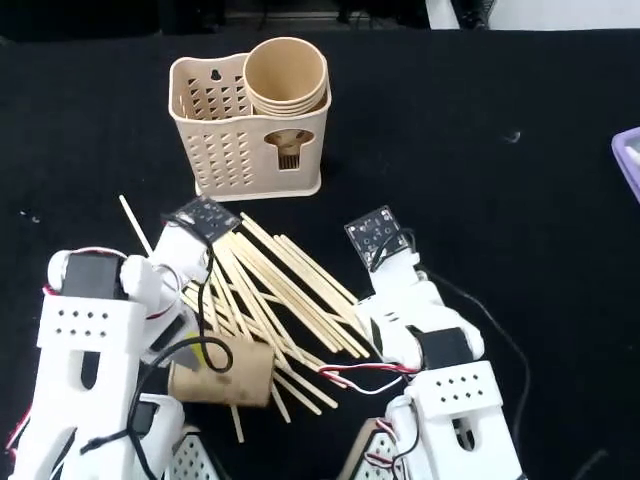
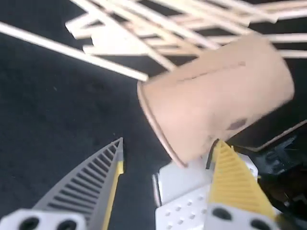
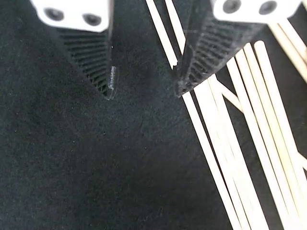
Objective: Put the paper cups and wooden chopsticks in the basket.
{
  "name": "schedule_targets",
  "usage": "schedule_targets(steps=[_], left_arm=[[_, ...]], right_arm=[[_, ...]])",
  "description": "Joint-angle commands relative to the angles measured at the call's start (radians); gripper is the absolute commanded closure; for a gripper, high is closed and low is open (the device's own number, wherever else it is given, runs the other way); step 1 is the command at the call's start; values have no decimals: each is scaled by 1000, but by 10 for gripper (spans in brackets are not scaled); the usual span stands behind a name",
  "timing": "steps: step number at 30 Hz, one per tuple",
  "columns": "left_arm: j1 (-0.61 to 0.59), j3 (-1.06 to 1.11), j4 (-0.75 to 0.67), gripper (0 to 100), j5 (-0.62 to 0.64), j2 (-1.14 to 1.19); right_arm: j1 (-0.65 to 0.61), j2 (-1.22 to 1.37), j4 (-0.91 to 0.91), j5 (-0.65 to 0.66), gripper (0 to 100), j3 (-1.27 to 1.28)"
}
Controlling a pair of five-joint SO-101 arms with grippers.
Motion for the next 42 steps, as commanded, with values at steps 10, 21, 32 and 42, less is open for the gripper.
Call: schedule_targets(steps=[10,21,32,42], left_arm=[[-24,196,-160,707,-98,0],[174,243,-146,826,-183,-5],[306,249,-141,843,-215,0],[53,-61,-25,783,-216,-2]], right_arm=[[5,-12,-21,0,802,-5],[5,-12,-21,0,802,-5],[5,-12,-21,0,802,-5],[5,-12,-41,0,801,10]])
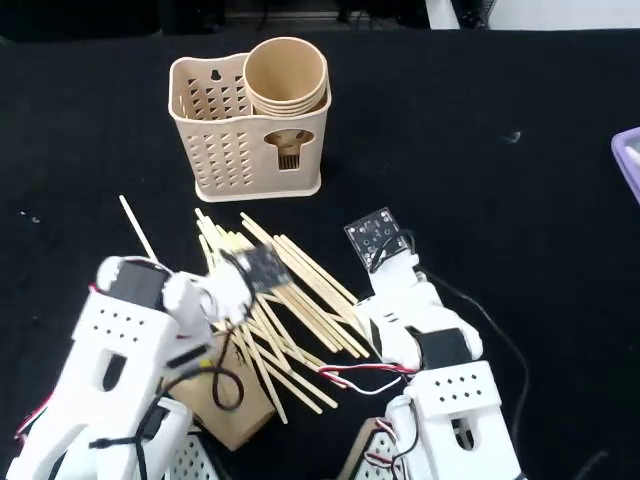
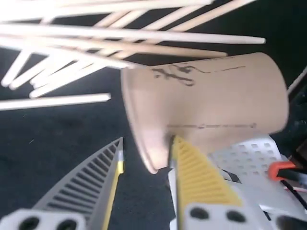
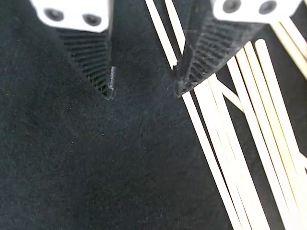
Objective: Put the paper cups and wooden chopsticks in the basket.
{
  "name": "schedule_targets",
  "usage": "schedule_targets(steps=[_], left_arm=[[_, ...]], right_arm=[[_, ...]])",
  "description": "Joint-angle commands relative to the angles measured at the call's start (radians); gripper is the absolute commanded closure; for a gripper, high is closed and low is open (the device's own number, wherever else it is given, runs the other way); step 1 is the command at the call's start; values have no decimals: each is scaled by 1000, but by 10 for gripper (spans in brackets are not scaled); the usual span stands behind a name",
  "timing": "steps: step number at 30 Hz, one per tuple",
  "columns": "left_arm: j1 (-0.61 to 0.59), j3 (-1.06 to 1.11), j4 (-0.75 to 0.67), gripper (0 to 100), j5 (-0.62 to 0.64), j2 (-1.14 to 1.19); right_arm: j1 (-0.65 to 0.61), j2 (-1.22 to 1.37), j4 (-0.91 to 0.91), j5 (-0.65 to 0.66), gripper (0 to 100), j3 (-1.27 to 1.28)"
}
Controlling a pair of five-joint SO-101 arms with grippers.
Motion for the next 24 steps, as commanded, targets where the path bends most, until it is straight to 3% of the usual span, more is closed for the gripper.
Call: schedule_targets(steps=[1,6,11,17,24], left_arm=[[-183,-245,75,770,-9,-3],[-355,-315,49,754,-11,-2],[-398,-85,-135,752,-11,-2],[-265,111,-212,752,-9,-12],[12,10,2,752,-77,-11]], right_arm=[[5,-12,-21,0,801,-8],[5,-12,-23,0,801,-8],[5,-12,-23,0,801,-8],[5,-12,-23,0,801,-8],[5,-12,-23,0,801,-8]])
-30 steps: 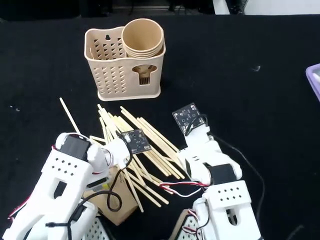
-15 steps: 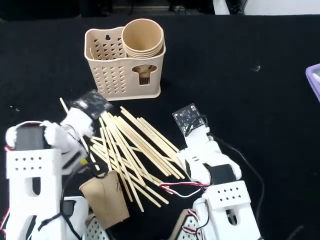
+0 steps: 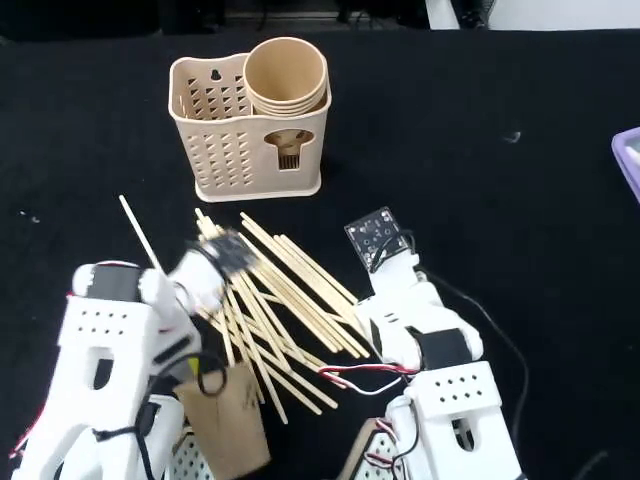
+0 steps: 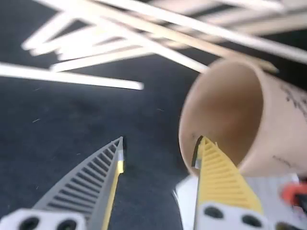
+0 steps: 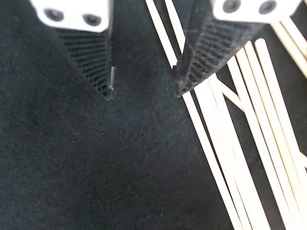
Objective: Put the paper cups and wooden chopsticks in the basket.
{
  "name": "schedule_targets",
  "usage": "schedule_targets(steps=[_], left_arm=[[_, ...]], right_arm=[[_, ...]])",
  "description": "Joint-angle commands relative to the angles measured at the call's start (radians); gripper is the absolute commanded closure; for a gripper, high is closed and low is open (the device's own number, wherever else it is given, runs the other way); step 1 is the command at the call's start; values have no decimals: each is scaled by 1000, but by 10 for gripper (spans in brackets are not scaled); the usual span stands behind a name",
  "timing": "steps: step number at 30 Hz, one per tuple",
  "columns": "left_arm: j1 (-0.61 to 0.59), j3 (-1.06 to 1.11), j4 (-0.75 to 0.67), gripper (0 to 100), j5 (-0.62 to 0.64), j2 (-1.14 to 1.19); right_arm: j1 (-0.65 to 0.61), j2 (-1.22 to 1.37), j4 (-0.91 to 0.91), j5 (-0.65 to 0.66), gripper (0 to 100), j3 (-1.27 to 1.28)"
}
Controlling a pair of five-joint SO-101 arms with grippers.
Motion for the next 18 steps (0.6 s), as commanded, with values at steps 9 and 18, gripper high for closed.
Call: schedule_targets(steps=[9,18], left_arm=[[435,-194,147,752,11,-3],[539,-185,213,752,83,-15]], right_arm=[[5,-12,-14,0,801,-12],[72,-12,-23,0,801,-18]])
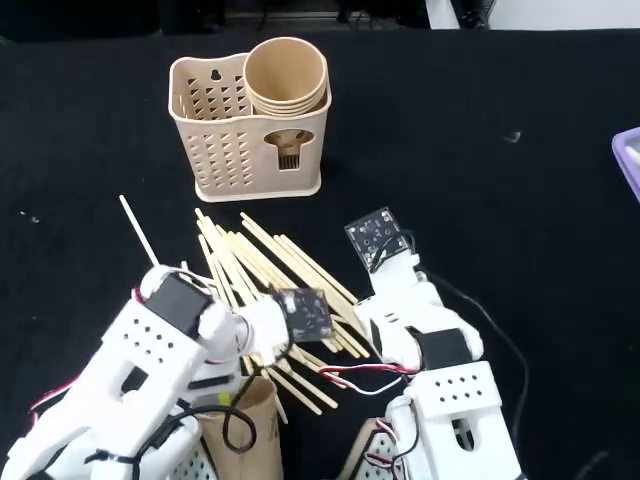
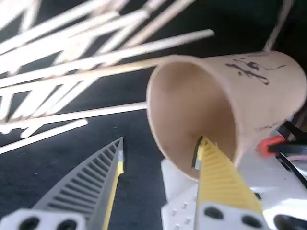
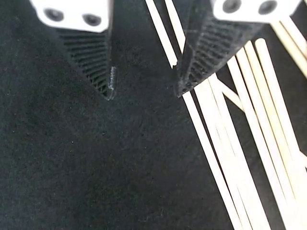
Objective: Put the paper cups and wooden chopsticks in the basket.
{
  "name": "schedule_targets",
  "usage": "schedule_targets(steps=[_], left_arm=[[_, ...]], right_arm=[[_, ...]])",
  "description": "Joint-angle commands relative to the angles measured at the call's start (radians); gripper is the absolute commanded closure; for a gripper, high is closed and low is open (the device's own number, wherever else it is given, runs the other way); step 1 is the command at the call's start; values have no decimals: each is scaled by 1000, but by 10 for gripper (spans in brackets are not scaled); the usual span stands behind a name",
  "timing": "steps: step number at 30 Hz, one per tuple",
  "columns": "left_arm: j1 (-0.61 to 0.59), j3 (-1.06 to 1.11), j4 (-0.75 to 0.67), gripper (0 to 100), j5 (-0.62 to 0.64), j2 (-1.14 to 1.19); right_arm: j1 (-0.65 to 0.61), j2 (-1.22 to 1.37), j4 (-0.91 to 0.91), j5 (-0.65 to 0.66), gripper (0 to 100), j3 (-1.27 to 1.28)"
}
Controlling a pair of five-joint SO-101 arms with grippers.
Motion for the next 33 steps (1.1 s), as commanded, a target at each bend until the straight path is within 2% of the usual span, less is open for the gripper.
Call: schedule_targets(steps=[1,6,10,15,19,26,30,33], left_arm=[[70,-48,23,751,61,-15],[177,-122,20,750,140,-15],[348,-188,21,750,227,-15],[529,-179,20,750,264,-3],[602,-136,20,752,267,-8],[631,-131,20,751,262,-14],[716,-131,20,754,267,-14],[696,-142,12,754,261,-14]], right_arm=[[87,-12,-32,-2,801,-21],[261,-12,-91,-2,801,-28],[388,-12,-72,-12,803,-79],[480,-10,-46,-92,804,-116],[514,-10,-52,-97,804,-120],[519,-10,-52,-97,804,-120],[514,-10,-52,-97,804,-120],[511,-10,-52,-97,804,-120]])
